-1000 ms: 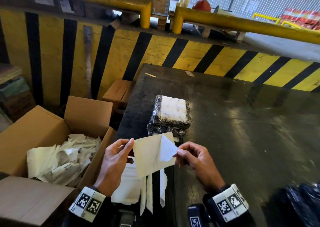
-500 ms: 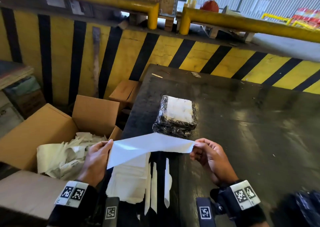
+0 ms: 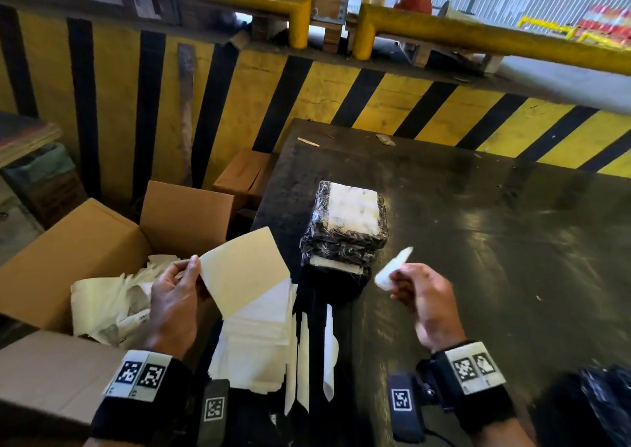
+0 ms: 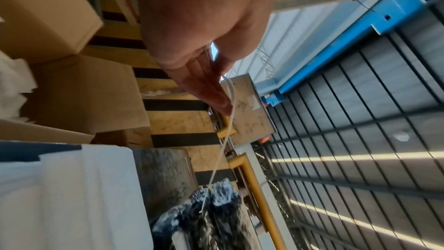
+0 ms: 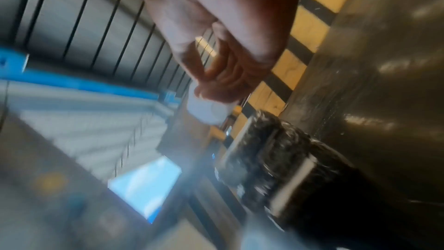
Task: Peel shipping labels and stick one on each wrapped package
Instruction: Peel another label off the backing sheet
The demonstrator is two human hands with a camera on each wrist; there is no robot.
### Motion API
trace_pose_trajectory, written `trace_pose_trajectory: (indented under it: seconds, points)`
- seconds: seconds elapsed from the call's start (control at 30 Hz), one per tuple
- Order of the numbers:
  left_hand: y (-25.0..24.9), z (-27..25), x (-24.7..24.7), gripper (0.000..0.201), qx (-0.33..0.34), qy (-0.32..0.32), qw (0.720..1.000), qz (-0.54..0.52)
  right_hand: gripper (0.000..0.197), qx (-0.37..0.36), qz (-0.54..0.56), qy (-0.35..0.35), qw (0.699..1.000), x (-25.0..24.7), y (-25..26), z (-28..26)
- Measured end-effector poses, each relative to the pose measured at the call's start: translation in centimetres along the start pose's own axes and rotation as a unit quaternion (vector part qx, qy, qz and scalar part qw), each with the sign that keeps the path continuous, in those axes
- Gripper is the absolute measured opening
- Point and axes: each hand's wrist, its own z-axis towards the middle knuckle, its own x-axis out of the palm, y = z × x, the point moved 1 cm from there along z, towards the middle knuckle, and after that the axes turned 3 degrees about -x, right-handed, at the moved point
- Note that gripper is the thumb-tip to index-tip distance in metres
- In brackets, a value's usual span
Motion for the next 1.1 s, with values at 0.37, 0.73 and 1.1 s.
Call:
trace_pose_trajectory:
  seconds: [0.37,0.73,1.1]
  points:
    - [2.1,-3.3,3.5,0.016,-0.083,0.061,0.992,-0.066,0.011,-0.002,-0.519,0.263,0.813,4.5,-10.3,-2.5]
    - [1.8,-3.8,4.4,0.017,-0.114,0.034,0.989,-0.084,0.021,-0.306,-0.435,0.205,0.822,5.9,-5.4,-4.2]
    - [1.9,-4.1,5.2,0.020,-0.105,0.030,0.992,-0.068,0.020,-0.496,-0.431,0.224,0.720,9.1,-5.0,-6.6]
